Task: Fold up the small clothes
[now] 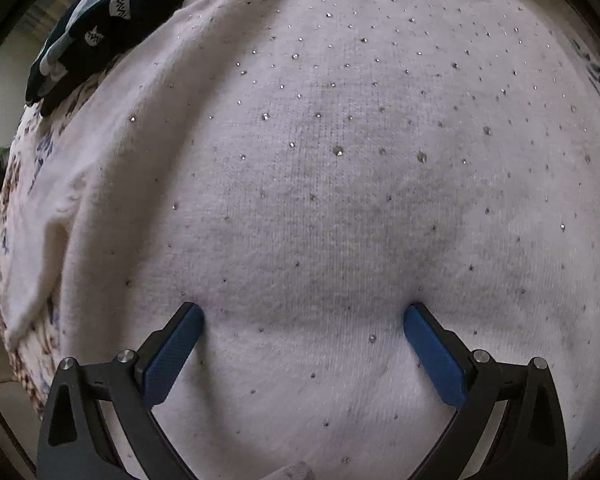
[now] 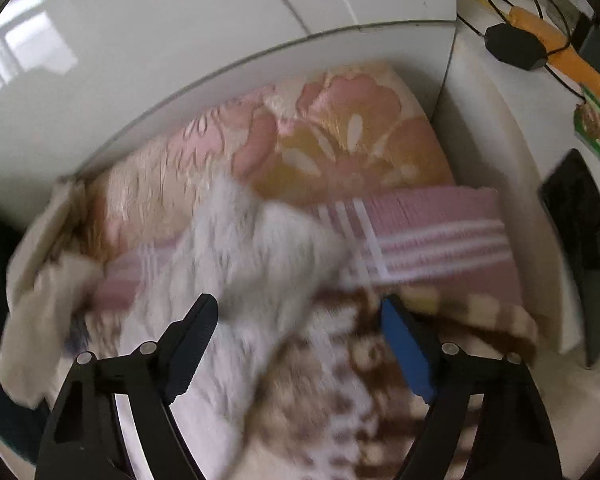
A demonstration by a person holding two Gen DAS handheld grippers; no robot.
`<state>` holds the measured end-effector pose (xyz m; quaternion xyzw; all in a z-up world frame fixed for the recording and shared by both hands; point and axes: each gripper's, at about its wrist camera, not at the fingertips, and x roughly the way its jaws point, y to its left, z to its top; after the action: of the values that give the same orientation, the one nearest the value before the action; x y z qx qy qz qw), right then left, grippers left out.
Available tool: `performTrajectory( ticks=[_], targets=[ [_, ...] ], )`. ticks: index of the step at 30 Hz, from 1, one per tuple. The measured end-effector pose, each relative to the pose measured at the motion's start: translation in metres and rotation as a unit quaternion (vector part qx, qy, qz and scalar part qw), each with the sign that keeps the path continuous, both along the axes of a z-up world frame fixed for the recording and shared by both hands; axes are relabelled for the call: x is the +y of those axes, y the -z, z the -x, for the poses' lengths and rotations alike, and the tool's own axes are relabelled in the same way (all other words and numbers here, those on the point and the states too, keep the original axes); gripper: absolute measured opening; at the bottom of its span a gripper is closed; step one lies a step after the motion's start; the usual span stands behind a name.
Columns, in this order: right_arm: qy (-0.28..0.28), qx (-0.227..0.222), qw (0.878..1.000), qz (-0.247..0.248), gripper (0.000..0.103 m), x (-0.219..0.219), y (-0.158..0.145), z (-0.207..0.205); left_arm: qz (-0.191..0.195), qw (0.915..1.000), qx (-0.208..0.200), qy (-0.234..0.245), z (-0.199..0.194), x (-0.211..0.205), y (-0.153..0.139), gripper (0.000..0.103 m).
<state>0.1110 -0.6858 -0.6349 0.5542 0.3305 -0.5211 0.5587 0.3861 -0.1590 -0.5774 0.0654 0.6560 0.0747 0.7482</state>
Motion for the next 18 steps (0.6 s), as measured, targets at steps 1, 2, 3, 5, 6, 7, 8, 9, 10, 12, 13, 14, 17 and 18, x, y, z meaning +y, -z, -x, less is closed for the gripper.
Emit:
performTrajectory(
  ticks=[1,2,3,5,6,7,8,9,10,12,13,14,17,18],
  targets=[
    [-0.004,0.011,1.000,0.023,0.034,-0.006,-0.002,-0.005,0.005,1.0000,-0.001,-0.004,0.001,0.001,-0.001,0.103],
    [-0.013,0.021,0.999,0.029,0.020,-0.009,-0.003,-0.009,0.012,0.9999,-0.002,-0.008,0.002,0.002,-0.001,0.103],
    [-0.023,0.030,0.999,0.033,0.014,-0.011,-0.005,-0.018,0.019,0.9997,-0.002,-0.012,0.001,0.004,0.000,0.103],
    [-0.031,0.042,0.997,0.049,0.009,-0.013,-0.015,-0.029,0.029,0.9994,0.004,-0.015,0.001,0.007,-0.002,0.103],
    [-0.042,0.048,0.996,0.062,0.009,-0.012,-0.023,-0.037,0.033,0.9993,0.007,-0.016,0.002,0.007,-0.004,0.103],
    [-0.052,0.052,0.995,0.071,0.009,-0.008,-0.034,-0.045,0.036,0.9992,0.009,-0.018,0.002,0.008,-0.005,0.103],
    [-0.065,0.055,0.993,0.084,0.008,-0.004,-0.047,-0.055,0.040,0.9990,0.011,-0.019,0.002,0.010,-0.009,0.103],
    [-0.083,0.056,0.990,0.100,0.008,0.001,-0.061,-0.065,0.046,0.9987,0.011,-0.021,0.003,0.013,-0.014,0.103],
    [-0.105,0.054,0.986,0.119,0.008,0.009,-0.079,-0.077,0.053,0.9982,0.009,-0.026,0.003,0.017,-0.017,0.103],
    [-0.149,0.038,0.977,0.149,0.008,0.027,-0.113,-0.102,0.057,0.9975,0.006,-0.041,0.010,0.026,-0.029,0.103],
    [-0.183,0.026,0.968,0.169,0.008,0.044,-0.137,-0.123,0.056,0.9971,0.004,-0.051,0.015,0.033,-0.036,0.103],
    [-0.210,0.013,0.961,0.182,0.008,0.058,-0.153,-0.138,0.057,0.9965,0.002,-0.061,0.019,0.041,-0.042,0.103],
    [-0.319,-0.030,0.921,0.220,0.008,0.118,-0.203,-0.197,0.057,0.9933,-0.016,-0.100,0.042,0.072,-0.072,0.103],
    [-0.364,-0.043,0.902,0.229,0.008,0.143,-0.216,-0.221,0.053,0.9913,-0.023,-0.118,0.052,0.089,-0.082,0.103]
  ],
)
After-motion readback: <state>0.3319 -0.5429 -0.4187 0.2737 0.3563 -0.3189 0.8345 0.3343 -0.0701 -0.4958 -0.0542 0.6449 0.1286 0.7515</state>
